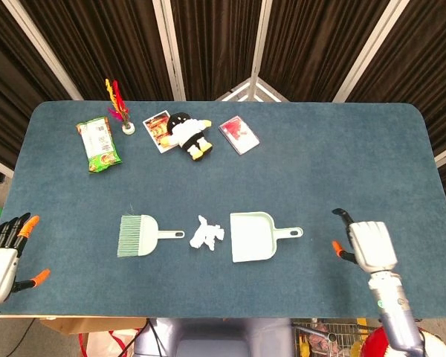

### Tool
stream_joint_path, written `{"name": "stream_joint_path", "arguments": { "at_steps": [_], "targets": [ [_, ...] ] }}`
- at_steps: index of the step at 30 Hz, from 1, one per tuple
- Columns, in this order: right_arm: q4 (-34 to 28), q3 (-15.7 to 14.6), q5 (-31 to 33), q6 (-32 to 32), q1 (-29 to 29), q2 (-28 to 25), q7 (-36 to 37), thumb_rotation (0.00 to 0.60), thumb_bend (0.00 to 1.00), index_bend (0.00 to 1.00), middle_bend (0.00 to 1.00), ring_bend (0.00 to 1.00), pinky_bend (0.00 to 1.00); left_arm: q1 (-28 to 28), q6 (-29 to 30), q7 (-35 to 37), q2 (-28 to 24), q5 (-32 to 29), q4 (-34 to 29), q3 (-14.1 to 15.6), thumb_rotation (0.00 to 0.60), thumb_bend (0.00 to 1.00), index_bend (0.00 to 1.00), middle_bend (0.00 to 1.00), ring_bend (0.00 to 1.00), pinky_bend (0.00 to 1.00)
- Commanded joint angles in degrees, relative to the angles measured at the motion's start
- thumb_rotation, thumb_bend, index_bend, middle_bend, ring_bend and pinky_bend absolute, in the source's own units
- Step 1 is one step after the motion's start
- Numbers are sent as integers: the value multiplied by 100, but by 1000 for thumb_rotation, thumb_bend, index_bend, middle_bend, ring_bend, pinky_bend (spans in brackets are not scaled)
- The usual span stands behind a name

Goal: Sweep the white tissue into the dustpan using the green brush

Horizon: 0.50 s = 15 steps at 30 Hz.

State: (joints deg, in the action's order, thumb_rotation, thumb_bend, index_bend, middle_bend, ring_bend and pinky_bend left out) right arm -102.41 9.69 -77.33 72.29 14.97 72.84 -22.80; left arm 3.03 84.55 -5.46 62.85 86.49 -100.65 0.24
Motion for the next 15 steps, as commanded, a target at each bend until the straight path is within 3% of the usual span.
{"name": "stream_joint_path", "arguments": {
  "at_steps": [1,15],
  "targets": [
    [106,61,330,-302,312,439,-443,600,310,295,858,873,785,-6,-22,60,-41,-25,-32,9,600,0,0,0,0,0],
    [544,47,981,-491,799,1387,-1243,600,314,360,858,873,784,-31,-60,260,-156,-93,-41,22,600,0,0,0,0,0]
  ]
}}
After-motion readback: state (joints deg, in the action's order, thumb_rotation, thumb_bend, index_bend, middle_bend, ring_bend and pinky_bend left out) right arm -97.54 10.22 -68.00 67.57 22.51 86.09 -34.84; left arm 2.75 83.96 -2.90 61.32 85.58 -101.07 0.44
